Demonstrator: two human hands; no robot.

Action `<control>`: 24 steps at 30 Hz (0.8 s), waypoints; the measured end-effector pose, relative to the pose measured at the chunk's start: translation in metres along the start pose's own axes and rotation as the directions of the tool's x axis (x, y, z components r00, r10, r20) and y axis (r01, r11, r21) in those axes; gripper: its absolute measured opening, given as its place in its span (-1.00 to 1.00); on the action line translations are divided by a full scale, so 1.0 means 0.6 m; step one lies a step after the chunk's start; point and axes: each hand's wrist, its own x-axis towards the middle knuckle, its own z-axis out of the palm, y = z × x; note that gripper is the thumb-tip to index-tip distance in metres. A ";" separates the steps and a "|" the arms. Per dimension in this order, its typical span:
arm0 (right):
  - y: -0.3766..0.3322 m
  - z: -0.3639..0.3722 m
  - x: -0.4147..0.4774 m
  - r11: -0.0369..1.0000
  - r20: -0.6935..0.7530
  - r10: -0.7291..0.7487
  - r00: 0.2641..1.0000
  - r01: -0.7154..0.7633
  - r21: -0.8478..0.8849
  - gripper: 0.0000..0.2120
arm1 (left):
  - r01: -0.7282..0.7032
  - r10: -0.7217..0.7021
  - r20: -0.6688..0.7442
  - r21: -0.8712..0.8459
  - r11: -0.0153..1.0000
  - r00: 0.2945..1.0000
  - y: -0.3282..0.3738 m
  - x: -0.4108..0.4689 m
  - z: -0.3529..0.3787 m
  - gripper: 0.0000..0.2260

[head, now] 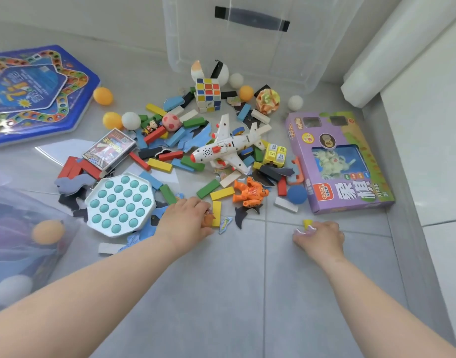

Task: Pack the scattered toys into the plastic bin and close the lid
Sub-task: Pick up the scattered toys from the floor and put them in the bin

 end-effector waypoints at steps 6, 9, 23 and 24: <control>-0.004 -0.002 0.021 0.997 0.024 0.076 0.997 -0.076 0.012 -0.71 | 0.056 -0.059 -0.030 -0.089 0.994 0.998 0.010 -0.012 0.016 -0.75; -0.008 -0.002 0.026 0.991 0.025 0.097 0.995 -0.099 0.094 -0.74 | 0.114 -0.127 -0.038 -0.242 0.963 0.991 0.010 -0.012 0.011 -0.69; -0.024 -0.001 -0.013 0.931 -0.095 -0.365 0.926 0.361 -0.059 -0.81 | 0.149 -0.162 -0.011 -0.322 0.935 0.987 0.023 0.033 -0.004 -0.64; -0.032 -0.003 -0.012 0.905 -0.103 -0.423 0.900 0.414 -0.103 -0.81 | 0.147 -0.154 -0.002 -0.298 0.943 0.988 0.024 0.035 -0.001 -0.61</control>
